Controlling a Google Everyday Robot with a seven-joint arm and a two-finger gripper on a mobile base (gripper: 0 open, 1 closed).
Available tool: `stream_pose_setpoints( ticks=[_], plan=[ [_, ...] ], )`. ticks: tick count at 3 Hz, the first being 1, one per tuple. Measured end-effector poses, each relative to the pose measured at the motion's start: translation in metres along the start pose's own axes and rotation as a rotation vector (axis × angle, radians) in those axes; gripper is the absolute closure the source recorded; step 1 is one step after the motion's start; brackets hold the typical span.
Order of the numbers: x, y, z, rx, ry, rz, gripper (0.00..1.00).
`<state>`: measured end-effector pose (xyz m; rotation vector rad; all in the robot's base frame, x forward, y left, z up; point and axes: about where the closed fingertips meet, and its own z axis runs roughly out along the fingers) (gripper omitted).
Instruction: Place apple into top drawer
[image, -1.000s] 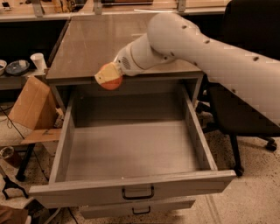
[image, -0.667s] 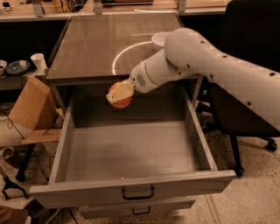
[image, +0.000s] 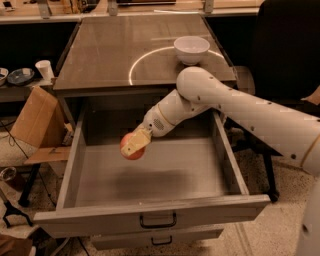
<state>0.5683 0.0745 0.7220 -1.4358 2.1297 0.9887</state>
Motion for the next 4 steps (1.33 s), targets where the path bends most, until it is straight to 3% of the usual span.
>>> stream_pose_setpoints(
  ticks=[1, 2, 4],
  plan=[
    [0.026, 0.003, 0.037, -0.135, 0.068, 0.001, 1.0],
    [0.041, 0.003, 0.05, -0.204, 0.095, 0.006, 0.81],
    [0.048, 0.003, 0.054, -0.229, 0.101, 0.019, 0.35]
  ],
)
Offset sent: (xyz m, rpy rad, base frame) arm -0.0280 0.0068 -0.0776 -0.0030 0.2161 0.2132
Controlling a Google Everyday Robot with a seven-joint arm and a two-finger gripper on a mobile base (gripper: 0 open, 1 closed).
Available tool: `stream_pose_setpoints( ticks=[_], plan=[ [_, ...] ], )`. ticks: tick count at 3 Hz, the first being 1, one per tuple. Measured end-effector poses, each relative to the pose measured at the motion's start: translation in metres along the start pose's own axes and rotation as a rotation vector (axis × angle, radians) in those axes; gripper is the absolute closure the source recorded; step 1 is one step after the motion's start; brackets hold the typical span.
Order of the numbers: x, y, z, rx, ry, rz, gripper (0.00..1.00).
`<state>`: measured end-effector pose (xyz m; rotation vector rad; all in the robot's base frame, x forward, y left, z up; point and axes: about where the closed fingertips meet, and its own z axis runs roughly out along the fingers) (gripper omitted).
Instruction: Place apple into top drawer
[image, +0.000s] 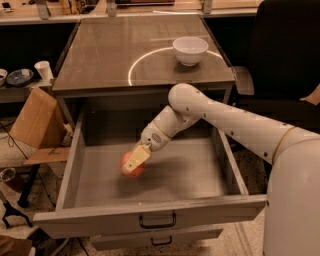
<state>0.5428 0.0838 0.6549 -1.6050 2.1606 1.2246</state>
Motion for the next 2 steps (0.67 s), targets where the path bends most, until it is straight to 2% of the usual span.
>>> stream_pose_setpoints(
  ticks=[1, 2],
  plan=[
    [0.0, 0.0, 0.0001, 0.0, 0.0, 0.0, 0.11],
    [0.0, 0.0, 0.0001, 0.0, 0.0, 0.0, 0.0]
  ],
)
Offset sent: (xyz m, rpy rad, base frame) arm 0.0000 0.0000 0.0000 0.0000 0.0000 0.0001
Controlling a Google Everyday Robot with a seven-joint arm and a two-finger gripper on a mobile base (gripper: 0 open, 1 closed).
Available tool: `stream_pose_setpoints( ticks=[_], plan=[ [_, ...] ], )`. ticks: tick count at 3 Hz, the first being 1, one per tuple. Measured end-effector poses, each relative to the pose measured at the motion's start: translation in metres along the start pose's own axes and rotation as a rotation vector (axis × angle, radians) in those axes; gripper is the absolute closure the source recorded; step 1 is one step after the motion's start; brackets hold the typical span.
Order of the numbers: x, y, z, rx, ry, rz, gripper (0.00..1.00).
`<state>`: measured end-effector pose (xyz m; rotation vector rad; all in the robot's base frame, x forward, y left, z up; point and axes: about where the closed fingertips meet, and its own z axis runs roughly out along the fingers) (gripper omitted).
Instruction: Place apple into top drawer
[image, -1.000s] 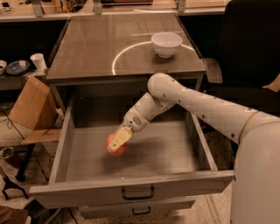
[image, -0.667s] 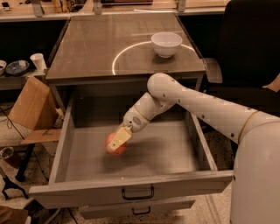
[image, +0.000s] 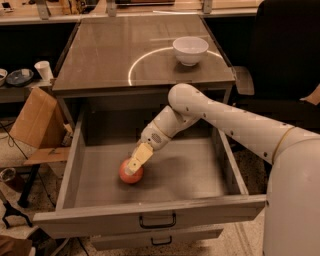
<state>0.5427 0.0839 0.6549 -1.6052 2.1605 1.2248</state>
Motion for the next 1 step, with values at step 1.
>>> stream_pose_setpoints(
  ticks=[1],
  plan=[
    [0.0, 0.0, 0.0, 0.0, 0.0, 0.0, 0.0]
  ],
)
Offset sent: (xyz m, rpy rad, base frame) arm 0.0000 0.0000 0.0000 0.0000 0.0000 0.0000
